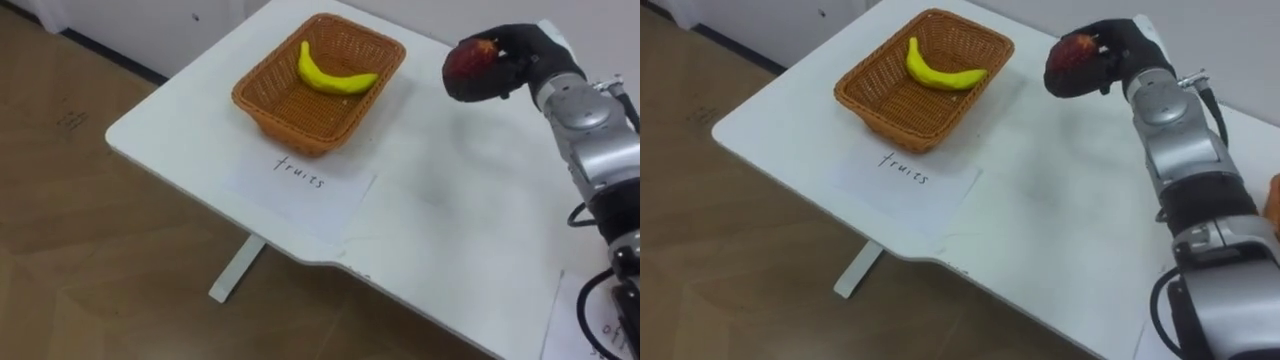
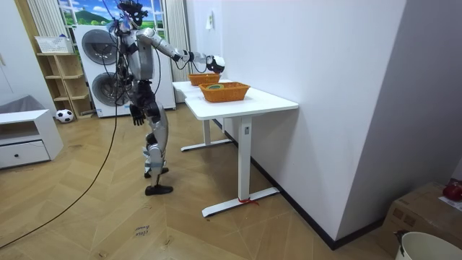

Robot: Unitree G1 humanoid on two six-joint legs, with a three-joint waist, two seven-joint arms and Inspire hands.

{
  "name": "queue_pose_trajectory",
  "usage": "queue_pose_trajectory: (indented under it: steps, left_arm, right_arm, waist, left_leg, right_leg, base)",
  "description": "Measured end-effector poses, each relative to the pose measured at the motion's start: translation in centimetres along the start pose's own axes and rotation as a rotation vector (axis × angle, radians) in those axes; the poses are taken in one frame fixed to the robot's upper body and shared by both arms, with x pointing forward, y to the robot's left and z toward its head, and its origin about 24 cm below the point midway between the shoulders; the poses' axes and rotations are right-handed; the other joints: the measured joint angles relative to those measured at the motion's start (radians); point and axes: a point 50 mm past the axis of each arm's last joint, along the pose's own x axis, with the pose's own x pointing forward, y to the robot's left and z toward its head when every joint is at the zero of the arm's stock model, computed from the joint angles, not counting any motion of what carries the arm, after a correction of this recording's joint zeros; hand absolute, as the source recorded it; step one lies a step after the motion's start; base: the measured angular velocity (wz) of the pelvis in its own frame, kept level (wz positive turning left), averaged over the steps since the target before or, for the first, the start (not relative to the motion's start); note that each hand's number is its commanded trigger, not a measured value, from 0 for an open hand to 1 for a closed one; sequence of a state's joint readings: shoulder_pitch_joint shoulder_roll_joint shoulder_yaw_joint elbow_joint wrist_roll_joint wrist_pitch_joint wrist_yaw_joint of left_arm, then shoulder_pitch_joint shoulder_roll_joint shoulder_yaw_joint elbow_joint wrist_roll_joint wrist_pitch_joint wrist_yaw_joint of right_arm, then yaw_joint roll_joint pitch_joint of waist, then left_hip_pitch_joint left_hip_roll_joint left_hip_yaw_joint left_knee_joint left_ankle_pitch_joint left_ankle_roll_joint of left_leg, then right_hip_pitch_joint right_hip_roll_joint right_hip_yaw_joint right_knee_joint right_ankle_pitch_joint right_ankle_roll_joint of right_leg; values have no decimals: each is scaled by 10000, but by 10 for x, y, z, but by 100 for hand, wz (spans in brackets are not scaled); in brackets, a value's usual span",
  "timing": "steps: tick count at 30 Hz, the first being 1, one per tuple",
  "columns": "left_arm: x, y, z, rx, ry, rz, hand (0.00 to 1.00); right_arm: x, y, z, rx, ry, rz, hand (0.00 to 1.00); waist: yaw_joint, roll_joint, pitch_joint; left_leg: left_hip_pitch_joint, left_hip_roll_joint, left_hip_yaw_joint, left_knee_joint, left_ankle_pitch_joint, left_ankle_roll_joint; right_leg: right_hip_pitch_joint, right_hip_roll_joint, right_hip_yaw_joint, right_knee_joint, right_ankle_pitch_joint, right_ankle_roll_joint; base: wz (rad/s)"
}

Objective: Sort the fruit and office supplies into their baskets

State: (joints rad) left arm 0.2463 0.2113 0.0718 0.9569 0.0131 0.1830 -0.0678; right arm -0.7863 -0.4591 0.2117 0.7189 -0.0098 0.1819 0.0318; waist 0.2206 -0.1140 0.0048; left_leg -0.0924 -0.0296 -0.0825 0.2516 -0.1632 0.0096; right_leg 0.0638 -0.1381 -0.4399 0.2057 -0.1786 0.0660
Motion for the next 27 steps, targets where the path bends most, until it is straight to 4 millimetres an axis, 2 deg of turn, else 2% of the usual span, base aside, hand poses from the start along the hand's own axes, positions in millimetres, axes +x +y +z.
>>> queue_pose_trajectory:
  steps: [6,9,15,21,27]
  left_arm:
    - [-1,1,-1,-17,26,45,0]
    - [-1,2,-5,-11,156,62,0]
    - [-2,2,-12,-35,459,56,0]
    - [-3,3,-24,274,876,131,0]
    - [-4,4,-29,584,1054,146,0]
  right_arm:
    - [-3,0,21,-21,-740,146,100]
    - [-3,-1,26,-24,-895,122,100]
    - [-2,0,26,130,-826,188,100]
    - [-2,3,26,443,-836,311,100]
    - [-2,7,26,316,-838,477,100]
  waist:
    - [78,4,-7]
    - [121,-38,-48]
    - [343,-30,-43]
    - [335,-60,-26]
    - [529,-79,-26]
  left_leg:
    - [348,2,15,-32,-1,2]
    - [376,-1,-18,-62,-1,2]
    - [381,-5,-65,19,0,1]
    - [441,-42,-303,-72,-3,-2]
    - [509,-73,-442,-90,0,-2]
  right_leg:
    - [330,-5,-11,1,0,0]
    - [392,-4,-64,3,0,0]
    - [456,-22,-307,1,0,0]
    - [636,-4,-335,-3,-7,12]
    - [680,-15,-410,-6,-24,39]
  base:
    - [0]
    - [4]
    - [2]
    - [12]
    - [6]
